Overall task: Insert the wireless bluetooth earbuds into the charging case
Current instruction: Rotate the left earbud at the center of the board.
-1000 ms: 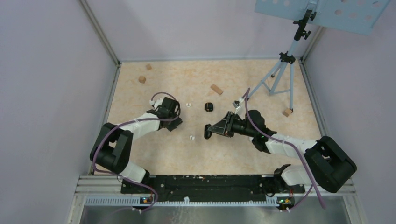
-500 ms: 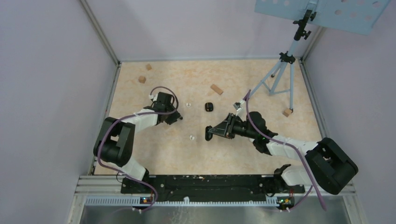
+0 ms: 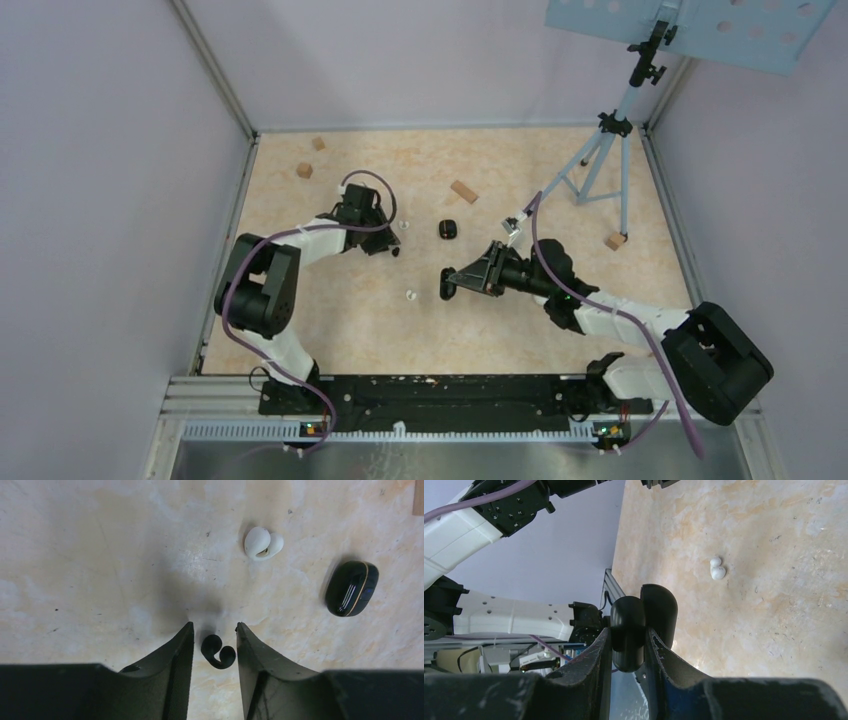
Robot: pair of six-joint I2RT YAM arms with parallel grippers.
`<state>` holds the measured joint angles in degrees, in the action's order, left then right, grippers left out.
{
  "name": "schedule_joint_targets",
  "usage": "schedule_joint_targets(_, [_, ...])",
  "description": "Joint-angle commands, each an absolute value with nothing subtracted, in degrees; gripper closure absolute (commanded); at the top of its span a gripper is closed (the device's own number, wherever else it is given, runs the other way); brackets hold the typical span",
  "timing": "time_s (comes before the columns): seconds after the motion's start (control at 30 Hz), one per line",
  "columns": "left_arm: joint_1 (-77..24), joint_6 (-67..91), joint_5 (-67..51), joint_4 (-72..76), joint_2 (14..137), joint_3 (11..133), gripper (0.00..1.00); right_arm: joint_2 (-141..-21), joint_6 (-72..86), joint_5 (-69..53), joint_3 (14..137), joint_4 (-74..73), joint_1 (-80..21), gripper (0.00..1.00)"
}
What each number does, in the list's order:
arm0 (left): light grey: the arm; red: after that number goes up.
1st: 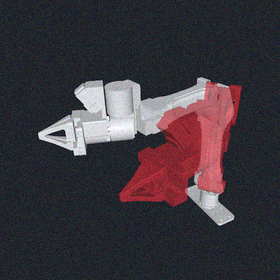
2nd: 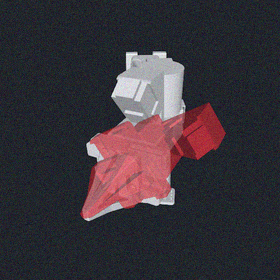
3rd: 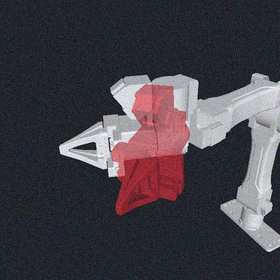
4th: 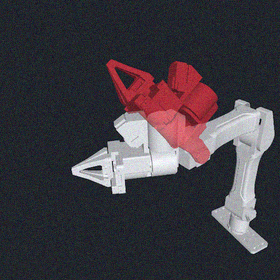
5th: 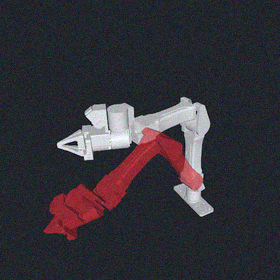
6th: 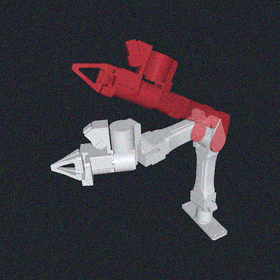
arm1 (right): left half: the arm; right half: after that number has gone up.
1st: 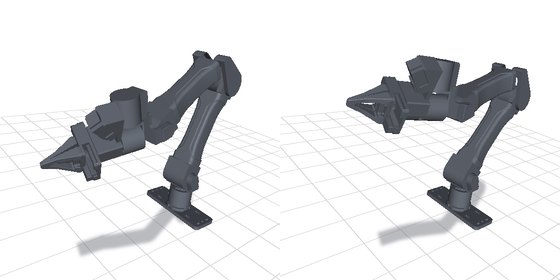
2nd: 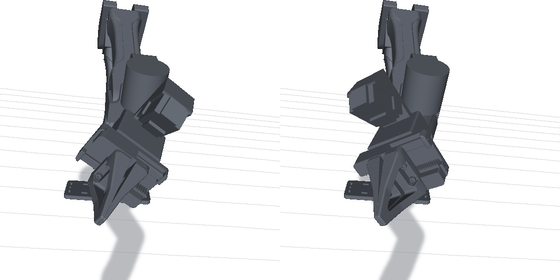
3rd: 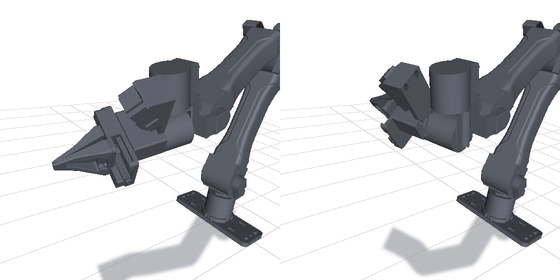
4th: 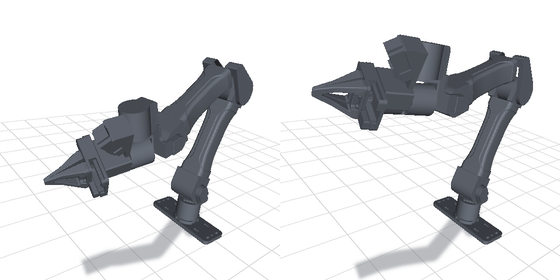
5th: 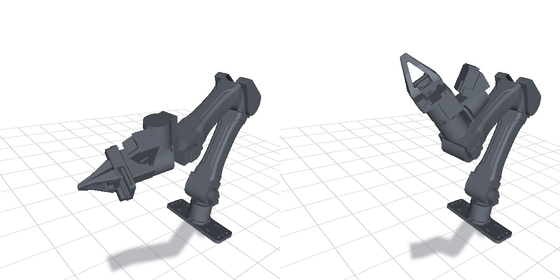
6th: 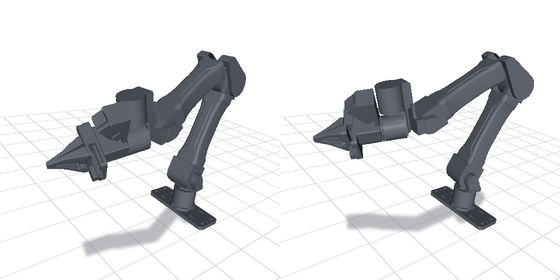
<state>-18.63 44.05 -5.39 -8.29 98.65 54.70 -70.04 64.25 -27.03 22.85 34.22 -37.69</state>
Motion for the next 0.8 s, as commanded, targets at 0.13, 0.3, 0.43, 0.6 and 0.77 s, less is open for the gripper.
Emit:
schedule_joint_targets(0.13, [-19.7,33.5,2.0,-13.4,95.1,57.5,0.45,-68.8,63.8,-26.8,22.7,36.1,-37.4,1.00])
schedule_joint_targets(0.3, [-21.0,26.7,4.6,-14.0,91.2,56.4,0.36,-69.3,63.8,-27.1,22.8,36.4,-37.4,1.00])
schedule_joint_targets(0.43, [-25.6,21.0,7.9,-14.3,89.0,55.6,0.40,-69.5,63.8,-27.1,23.0,36.6,-37.4,1.00])
schedule_joint_targets(0.6, [-31.7,15.3,11.4,-16.9,90.4,57.0,0.53,-69.7,64.0,-27.2,23.1,36.8,-37.4,1.00])
schedule_joint_targets(0.77, [-33.0,12.2,10.0,-18.4,93.3,58.8,0.71,-69.0,63.7,-26.9,22.9,35.9,-37.4,1.00])
